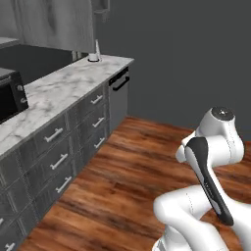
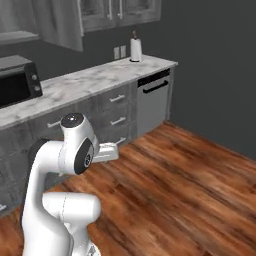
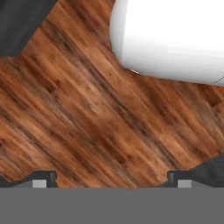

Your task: Move the bowls from the cabinet to the plates on the dining table.

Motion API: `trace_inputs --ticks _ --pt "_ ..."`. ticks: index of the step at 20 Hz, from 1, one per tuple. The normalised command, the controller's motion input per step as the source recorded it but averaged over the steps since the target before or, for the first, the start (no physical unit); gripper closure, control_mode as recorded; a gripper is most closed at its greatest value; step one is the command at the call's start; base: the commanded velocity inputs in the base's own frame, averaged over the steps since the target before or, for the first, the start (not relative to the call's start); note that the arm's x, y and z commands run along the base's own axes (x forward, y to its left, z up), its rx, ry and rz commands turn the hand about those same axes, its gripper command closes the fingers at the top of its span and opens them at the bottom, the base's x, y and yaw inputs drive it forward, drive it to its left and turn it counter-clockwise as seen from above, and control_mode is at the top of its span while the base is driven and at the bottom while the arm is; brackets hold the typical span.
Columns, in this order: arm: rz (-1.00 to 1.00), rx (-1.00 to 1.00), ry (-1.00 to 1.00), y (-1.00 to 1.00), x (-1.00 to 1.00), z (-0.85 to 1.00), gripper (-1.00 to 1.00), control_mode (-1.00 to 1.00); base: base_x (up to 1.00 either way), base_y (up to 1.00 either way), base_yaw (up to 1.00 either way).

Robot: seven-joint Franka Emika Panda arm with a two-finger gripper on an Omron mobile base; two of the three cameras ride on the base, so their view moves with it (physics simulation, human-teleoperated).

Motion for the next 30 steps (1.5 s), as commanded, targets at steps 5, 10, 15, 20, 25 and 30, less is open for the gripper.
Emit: trace_inputs --ticks 5,10,15,20,25,30 --pt "0.0 0.0 0.0 0.0 0.0 0.0 -1.0 1.0 0.8 0.08 0.52" --pt "0.0 0.0 0.0 0.0 0.0 0.0 -1.0 1.0 0.85 0.1 0.55" --pt "0.0 0.0 0.0 0.0 0.0 0.0 -1.0 1.0 0.72 0.17 0.46" --pt "0.0 0.0 0.0 0.0 0.0 0.0 -1.0 1.0 0.57 0.21 0.4" --pt "0.0 0.0 0.0 0.0 0.0 0.0 -1.0 1.0 0.45 0.0 0.33" --pt "0.0 0.0 0.0 0.0 0.0 0.0 -1.0 1.0 0.36 -0.19 0.33"
